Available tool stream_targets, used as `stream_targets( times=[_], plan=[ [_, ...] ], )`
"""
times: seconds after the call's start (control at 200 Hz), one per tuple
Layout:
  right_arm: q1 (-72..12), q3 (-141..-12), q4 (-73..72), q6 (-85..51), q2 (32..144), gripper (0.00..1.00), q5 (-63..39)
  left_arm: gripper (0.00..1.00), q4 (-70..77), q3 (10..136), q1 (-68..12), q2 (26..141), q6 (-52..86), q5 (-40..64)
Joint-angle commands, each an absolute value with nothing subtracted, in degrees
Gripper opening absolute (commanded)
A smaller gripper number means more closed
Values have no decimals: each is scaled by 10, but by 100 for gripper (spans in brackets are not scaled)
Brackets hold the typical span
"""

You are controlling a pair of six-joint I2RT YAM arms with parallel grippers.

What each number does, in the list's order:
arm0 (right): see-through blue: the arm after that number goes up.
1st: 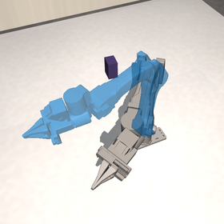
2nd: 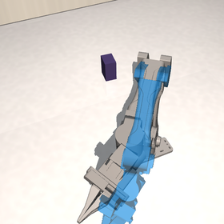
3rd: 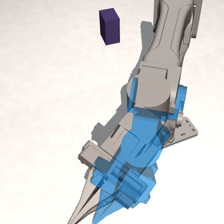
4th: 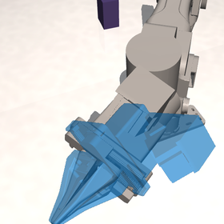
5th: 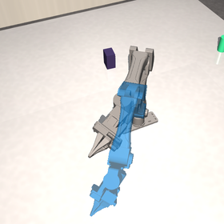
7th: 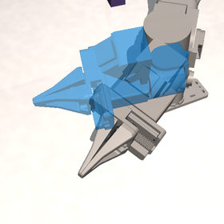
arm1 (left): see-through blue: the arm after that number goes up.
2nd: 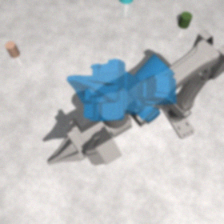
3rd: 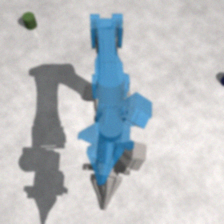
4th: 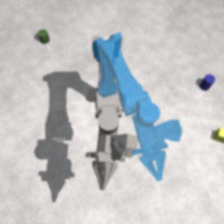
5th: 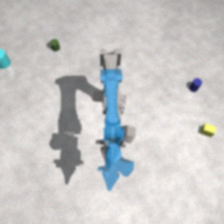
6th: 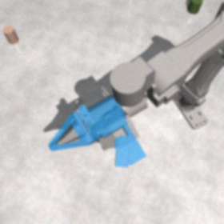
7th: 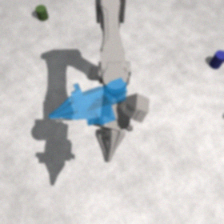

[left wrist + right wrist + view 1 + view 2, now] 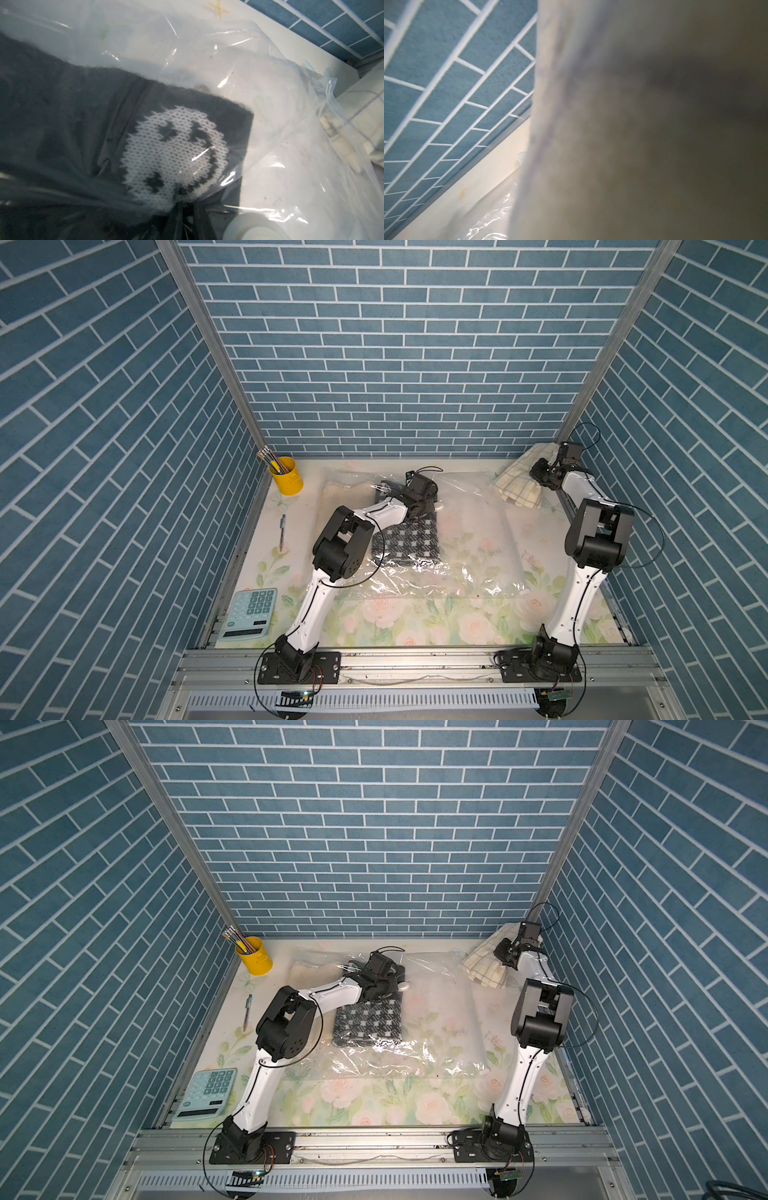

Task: Take the scarf out of the vacuum bag
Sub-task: Place the scarf at the corner of the board.

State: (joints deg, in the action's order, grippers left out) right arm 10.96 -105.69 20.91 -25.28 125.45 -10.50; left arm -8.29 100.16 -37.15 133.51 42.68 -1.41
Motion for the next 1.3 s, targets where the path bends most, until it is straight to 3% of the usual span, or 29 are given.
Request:
stream_targets(
  times=[0.0, 0.23, 0.375, 0.865, 1.13, 1.295],
  plan=[
    [99, -1118, 361, -142, 1252, 0, -7, 16, -162, 993, -389, 1369, 425, 12],
    [97, -1185, 461, -66, 1253, 0, 57, 17, -163, 992, -393, 1368, 427, 10],
    [85, -1237, 511, -27, 1327, 0, 79, 17, -163, 994, -395, 1367, 427, 9],
    [47, -1244, 451, 25, 1421, 0, 65, 17, -165, 985, -396, 1359, 424, 4],
    [53, -1254, 420, 18, 1412, 0, 238, 18, -163, 983, -397, 1356, 425, 5],
    [46, -1271, 429, 56, 1442, 0, 166, 18, -163, 979, -397, 1351, 425, 3]
  ],
)
